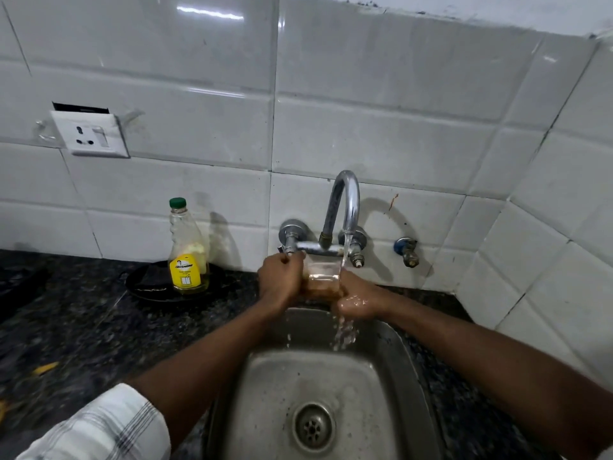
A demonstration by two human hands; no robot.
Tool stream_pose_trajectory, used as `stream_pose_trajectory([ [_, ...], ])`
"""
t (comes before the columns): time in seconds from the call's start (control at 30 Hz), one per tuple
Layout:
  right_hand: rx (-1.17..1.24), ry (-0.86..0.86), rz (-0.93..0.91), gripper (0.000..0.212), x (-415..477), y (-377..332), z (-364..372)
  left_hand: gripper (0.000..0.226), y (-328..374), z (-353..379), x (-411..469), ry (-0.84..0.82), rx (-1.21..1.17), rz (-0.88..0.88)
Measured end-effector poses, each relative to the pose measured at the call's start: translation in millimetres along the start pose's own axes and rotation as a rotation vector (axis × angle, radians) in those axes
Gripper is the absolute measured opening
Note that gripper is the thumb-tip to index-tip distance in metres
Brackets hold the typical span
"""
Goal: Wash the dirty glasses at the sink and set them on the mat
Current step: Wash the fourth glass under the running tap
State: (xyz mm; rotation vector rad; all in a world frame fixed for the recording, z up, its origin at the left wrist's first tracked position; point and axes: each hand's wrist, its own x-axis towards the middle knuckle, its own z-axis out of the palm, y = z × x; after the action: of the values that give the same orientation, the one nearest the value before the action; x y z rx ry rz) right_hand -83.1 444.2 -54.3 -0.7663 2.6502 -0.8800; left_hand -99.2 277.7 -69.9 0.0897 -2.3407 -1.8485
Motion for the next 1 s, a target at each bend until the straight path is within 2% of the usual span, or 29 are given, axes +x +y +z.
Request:
stream_pose_trajectory([
  [0.03, 0.053, 0.019, 0.014, 0.062, 1, -4, -2, 0.025, -3, 0, -4, 0.074, -0.001, 0.162],
  [0.07, 0.069, 0.019, 0.017, 0.064, 3, -6, -4, 0.024, -5, 1, -4, 0.104, -0.009, 0.220],
  [0.1, 0.060, 0.018, 0.008, 0.065, 4, -5, -7, 0.027, -4, 1, 2, 0.075, -0.017, 0.154],
  [0.2, -0.215, -0.020, -0.094, 0.056, 4, -7, -6, 0.046, 6, -7, 14, -0.346, -0.029, -0.422],
  [0.23, -0.228, -0.019, -0.064, 0.053, 3, -5, -4, 0.049, 7, -10, 14, -0.419, -0.031, -0.491],
  [0.27, -0.186, -0.026, -0.034, 0.049, 2, -2, -2, 0.049, 6, -10, 12, -0.403, -0.039, -0.462],
  [0.3, -0.127, -0.023, -0.005, 0.045, 4, -1, -2, 0.047, 5, -10, 9, -0.326, -0.058, -0.357],
  [0.4, -0.055, 0.012, 0.002, 0.059, 3, 0, 0, 0.031, -9, -4, -6, -0.025, -0.107, 0.112],
  [0.43, -0.042, 0.006, -0.006, 0.060, 2, -1, 0, 0.032, -12, -2, -7, 0.009, -0.108, 0.151],
  [0.47, -0.048, -0.011, -0.050, 0.059, -1, -5, -1, 0.036, -9, -3, -5, -0.010, -0.123, 0.063],
  [0.5, -0.133, -0.017, -0.083, 0.058, -2, -5, -1, 0.042, -6, -5, 0, -0.084, -0.113, -0.097],
  [0.57, -0.279, 0.000, -0.145, 0.047, -5, -7, -5, 0.044, 8, -11, 1, -0.329, -0.044, -0.428],
  [0.6, -0.268, 0.006, -0.136, 0.043, -7, -4, -5, 0.044, 9, -12, 1, -0.385, -0.056, -0.460],
  [0.63, -0.218, 0.007, -0.090, 0.041, -7, -4, -5, 0.044, 9, -11, 2, -0.360, -0.095, -0.398],
  [0.73, 0.018, 0.031, 0.010, 0.050, 0, -2, -5, 0.030, -4, -2, -4, -0.042, -0.125, 0.067],
  [0.77, 0.014, 0.020, 0.004, 0.055, 0, -2, -5, 0.029, -7, 0, -4, 0.004, -0.106, 0.130],
  [0.8, 0.006, 0.020, 0.001, 0.056, 1, -4, -7, 0.034, -5, 1, -3, 0.003, -0.089, 0.080],
  [0.83, -0.082, 0.002, -0.026, 0.054, 1, -10, -7, 0.040, -3, -1, 0, -0.059, -0.088, -0.068],
  [0.9, -0.198, -0.014, -0.135, 0.050, 0, -8, -6, 0.041, 6, -7, 1, -0.301, -0.065, -0.420],
  [0.93, -0.193, -0.009, -0.147, 0.050, -2, -6, -6, 0.039, 6, -9, 1, -0.344, -0.069, -0.456],
  [0.97, -0.144, -0.020, -0.129, 0.052, -3, -8, -6, 0.037, 5, -8, 1, -0.310, -0.103, -0.383],
  [1.0, -0.044, -0.015, -0.092, 0.056, -1, -7, -4, 0.034, -2, -4, 3, -0.192, -0.152, -0.201],
])
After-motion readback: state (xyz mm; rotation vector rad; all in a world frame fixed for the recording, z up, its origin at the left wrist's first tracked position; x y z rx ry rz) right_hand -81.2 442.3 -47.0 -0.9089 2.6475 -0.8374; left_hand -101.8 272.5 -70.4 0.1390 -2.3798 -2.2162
